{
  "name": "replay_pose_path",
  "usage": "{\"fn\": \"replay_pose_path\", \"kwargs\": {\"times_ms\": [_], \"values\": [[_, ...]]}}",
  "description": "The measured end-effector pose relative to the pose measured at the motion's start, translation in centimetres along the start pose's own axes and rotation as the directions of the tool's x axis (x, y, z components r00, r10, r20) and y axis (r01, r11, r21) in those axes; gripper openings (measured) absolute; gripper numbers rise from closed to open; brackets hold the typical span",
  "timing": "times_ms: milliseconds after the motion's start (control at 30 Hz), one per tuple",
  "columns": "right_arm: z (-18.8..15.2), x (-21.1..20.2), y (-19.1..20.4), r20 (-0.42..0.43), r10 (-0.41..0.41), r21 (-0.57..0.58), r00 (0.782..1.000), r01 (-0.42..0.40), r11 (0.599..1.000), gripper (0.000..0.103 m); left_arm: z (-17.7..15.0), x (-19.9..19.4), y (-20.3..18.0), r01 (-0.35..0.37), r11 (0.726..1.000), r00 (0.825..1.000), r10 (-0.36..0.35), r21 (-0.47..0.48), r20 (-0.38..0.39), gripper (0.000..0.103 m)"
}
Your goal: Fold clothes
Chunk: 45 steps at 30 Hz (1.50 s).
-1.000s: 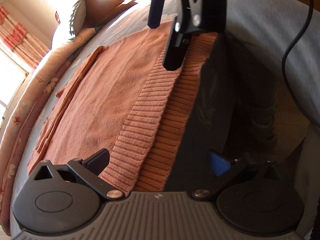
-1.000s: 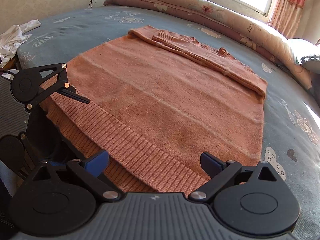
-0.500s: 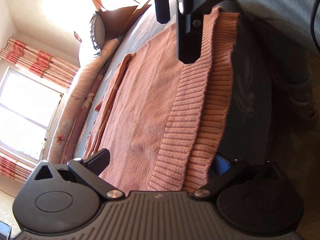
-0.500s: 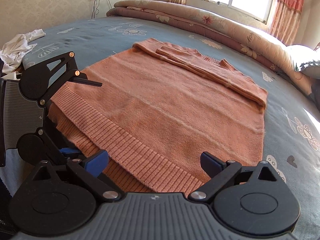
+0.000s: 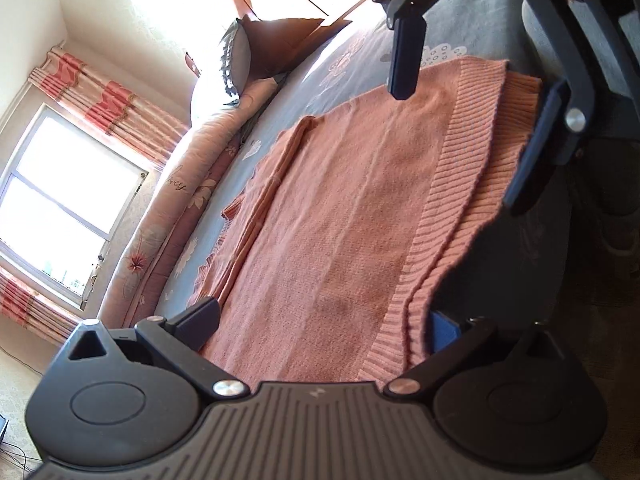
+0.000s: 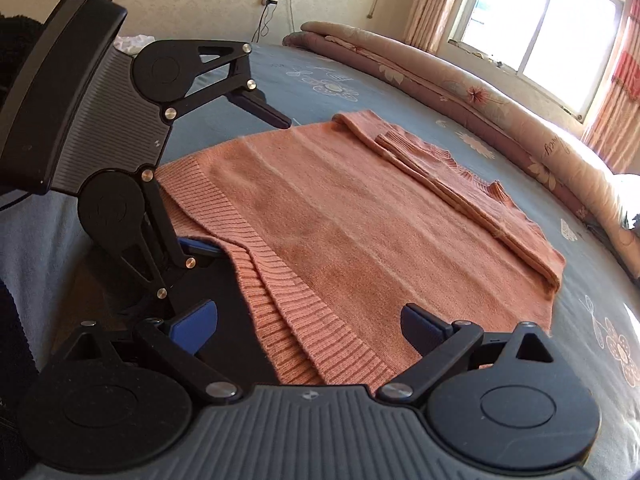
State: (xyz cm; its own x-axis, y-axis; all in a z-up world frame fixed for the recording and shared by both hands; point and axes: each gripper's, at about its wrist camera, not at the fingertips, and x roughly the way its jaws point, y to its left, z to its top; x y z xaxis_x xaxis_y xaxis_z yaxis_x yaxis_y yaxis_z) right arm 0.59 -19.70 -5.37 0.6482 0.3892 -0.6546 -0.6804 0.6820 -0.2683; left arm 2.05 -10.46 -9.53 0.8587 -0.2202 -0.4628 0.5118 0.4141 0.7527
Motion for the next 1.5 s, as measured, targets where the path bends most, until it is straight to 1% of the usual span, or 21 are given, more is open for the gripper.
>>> {"fn": "replay_pose_path", "kwargs": {"times_ms": [100, 233, 300, 400, 433, 467, 500, 533, 567, 600, 833, 933, 1033, 1067, 1100, 1167, 1200, 1267, 1300, 1400, 1500], "values": [[0.3, 1.6, 1.5, -0.029, -0.02, -0.104, 0.999, 0.017, 0.994, 0.089, -0.1, 0.0, 0.2, 0.004, 1.0, 1.0, -0.004, -0.016, -0.001, 0.102], [0.6, 4.3, 3.0, -0.084, -0.076, -0.21, 0.994, 0.057, 0.976, 0.064, -0.3, 0.0, 0.5, 0.012, 0.999, 1.0, -0.012, -0.04, -0.003, 0.102], [0.6, 5.3, 3.6, -0.084, -0.104, -0.247, 0.991, 0.08, 0.966, 0.06, -0.4, -0.1, 0.6, 0.012, 0.999, 1.0, -0.013, -0.051, -0.001, 0.102], [1.1, 5.7, 3.6, -0.076, -0.114, -0.221, 0.991, 0.095, 0.971, 0.042, -0.5, -0.3, 0.8, 0.018, 0.998, 1.0, -0.018, -0.067, 0.0, 0.102], [1.3, 5.7, 3.5, -0.074, -0.116, -0.206, 0.991, 0.098, 0.974, 0.026, -0.6, -0.4, 0.8, 0.021, 0.997, 1.0, -0.021, -0.073, 0.001, 0.102], [1.5, 5.8, 3.4, -0.072, -0.117, -0.192, 0.991, 0.101, 0.976, 0.021, -0.7, -0.5, 0.8, 0.032, 0.996, 0.999, -0.032, -0.08, -0.002, 0.102], [1.7, 5.7, 3.3, -0.071, -0.113, -0.181, 0.991, 0.098, 0.979, 0.02, -0.7, -0.4, 0.8, 0.056, 0.994, 0.998, -0.057, -0.09, -0.008, 0.099], [1.8, 5.7, 3.3, -0.074, -0.111, -0.179, 0.991, 0.096, 0.979, 0.016, -0.7, -0.3, 0.8, 0.08, 0.992, 0.997, -0.081, -0.1, -0.014, 0.092], [2.0, 5.7, 3.3, -0.076, -0.11, -0.177, 0.991, 0.095, 0.98, 0.015, -0.6, -0.2, 0.7, 0.107, 0.988, 0.994, -0.111, -0.109, -0.025, 0.073], [2.1, 5.7, 3.4, -0.076, -0.114, -0.182, 0.991, 0.099, 0.978, 0.015, -0.6, 0.0, 0.4, 0.133, 0.985, 0.989, -0.139, -0.113, -0.042, 0.06], [2.4, 5.4, 3.2, -0.07, -0.12, -0.177, 0.99, 0.106, 0.979, 0.014, -0.5, 0.7, -1.3, 0.103, 0.993, 0.992, -0.107, -0.057, -0.065, 0.051], [2.4, 5.2, 3.0, -0.065, -0.119, -0.17, 0.991, 0.107, 0.98, 0.014, -0.8, 1.4, -1.4, 0.053, 0.998, 0.993, -0.055, -0.019, -0.108, 0.048], [2.4, 5.2, 2.9, -0.057, -0.121, -0.167, 0.991, 0.11, 0.98, 0.014, -1.7, 1.9, -0.9, 0.03, 0.999, 0.986, -0.034, -0.028, -0.16, 0.044], [2.4, 5.2, 2.9, -0.054, -0.122, -0.165, 0.991, 0.111, 0.98, 0.014, -2.0, 1.9, -0.7, 0.023, 0.999, 0.985, -0.028, -0.03, -0.172, 0.042], [2.3, 5.1, 2.9, -0.049, -0.125, -0.164, 0.991, 0.115, 0.98, 0.014, -2.3, 2.0, -0.5, 0.019, 0.999, 0.983, -0.025, -0.034, -0.183, 0.034], [2.2, 5.0, 2.8, -0.037, -0.131, -0.161, 0.991, 0.123, 0.979, 0.015, -2.7, 1.8, 0.1, 0.02, 0.998, 0.981, -0.031, -0.063, -0.19, 0.027], [2.0, 5.0, 2.8, -0.032, -0.138, -0.164, 0.99, 0.131, 0.978, 0.016, -2.8, 1.6, 0.3, 0.018, 0.997, 0.981, -0.032, -0.076, -0.19, 0.025], [1.4, 5.2, 3.0, -0.025, -0.186, -0.201, 0.982, 0.177, 0.963, 0.029, -2.8, 1.4, 0.6, 0.011, 0.997, 0.982, -0.025, -0.08, -0.186, 0.025], [1.1, 5.3, 3.0, -0.022, -0.209, -0.219, 0.978, 0.199, 0.955, 0.03, -2.8, 1.3, 0.8, 0.007, 0.997, 0.983, -0.022, -0.082, -0.185, 0.024], [-0.3, 5.4, 2.5, -0.056, -0.261, -0.254, 0.964, 0.24, 0.937, 0.031, -2.9, 1.2, 1.1, 0.004, 0.996, 0.983, -0.02, -0.086, -0.183, 0.024], [-2.2, 5.1, 1.3, -0.114, -0.317, -0.266, 0.942, 0.278, 0.923, 0.033, -3.2, 1.2, 1.3, 0.004, 0.996, 0.983, -0.021, -0.091, -0.185, 0.024]]}}
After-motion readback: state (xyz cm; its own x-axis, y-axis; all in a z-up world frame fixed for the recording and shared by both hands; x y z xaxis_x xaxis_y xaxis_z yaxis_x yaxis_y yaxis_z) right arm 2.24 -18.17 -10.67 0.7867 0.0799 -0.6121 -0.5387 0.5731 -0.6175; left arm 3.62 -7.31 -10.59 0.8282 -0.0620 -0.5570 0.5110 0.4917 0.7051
